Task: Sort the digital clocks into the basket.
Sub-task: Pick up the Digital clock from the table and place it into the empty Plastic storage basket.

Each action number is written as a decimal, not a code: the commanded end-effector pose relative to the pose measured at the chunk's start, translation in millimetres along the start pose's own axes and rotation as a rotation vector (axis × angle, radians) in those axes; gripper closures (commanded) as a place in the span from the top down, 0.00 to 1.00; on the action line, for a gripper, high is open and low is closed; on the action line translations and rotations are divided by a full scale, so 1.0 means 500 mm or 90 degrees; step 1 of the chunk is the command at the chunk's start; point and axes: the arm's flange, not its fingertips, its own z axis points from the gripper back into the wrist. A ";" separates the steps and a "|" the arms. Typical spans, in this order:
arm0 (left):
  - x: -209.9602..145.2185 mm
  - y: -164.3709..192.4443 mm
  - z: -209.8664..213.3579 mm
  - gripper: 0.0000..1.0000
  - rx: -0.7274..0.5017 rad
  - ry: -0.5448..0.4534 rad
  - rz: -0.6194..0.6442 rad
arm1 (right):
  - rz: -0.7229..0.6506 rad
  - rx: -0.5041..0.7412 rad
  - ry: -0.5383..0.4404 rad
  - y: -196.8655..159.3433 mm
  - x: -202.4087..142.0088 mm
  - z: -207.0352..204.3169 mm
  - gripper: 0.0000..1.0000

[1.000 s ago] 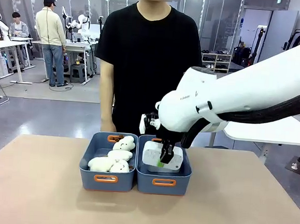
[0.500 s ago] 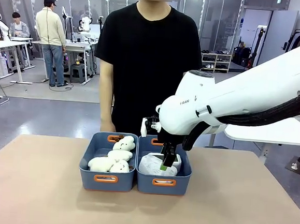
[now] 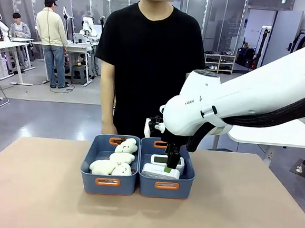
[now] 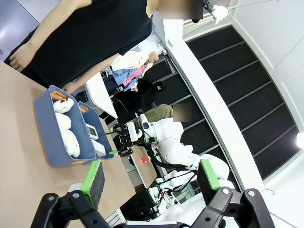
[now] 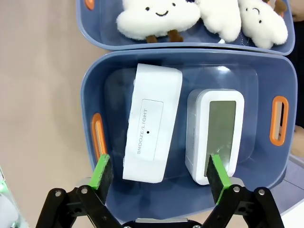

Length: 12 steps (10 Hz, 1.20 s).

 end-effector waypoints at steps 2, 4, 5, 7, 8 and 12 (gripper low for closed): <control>0.004 -0.009 0.000 1.00 -0.013 -0.004 0.005 | 0.001 0.003 0.001 0.000 0.001 -0.007 1.00; 0.004 -0.009 0.000 1.00 -0.013 -0.004 0.005 | 0.001 0.003 0.001 0.000 0.001 -0.007 1.00; 0.004 -0.009 0.000 1.00 -0.013 -0.004 0.005 | 0.001 0.003 0.001 0.000 0.001 -0.007 1.00; 0.004 -0.009 0.000 1.00 -0.013 -0.004 0.005 | 0.001 0.003 0.001 0.000 0.001 -0.007 1.00; 0.004 -0.009 0.000 1.00 -0.013 -0.004 0.005 | 0.001 0.003 0.001 0.000 0.001 -0.007 1.00; 0.004 -0.009 0.000 1.00 -0.013 -0.004 0.005 | -0.069 0.086 -0.025 0.036 -0.021 0.101 1.00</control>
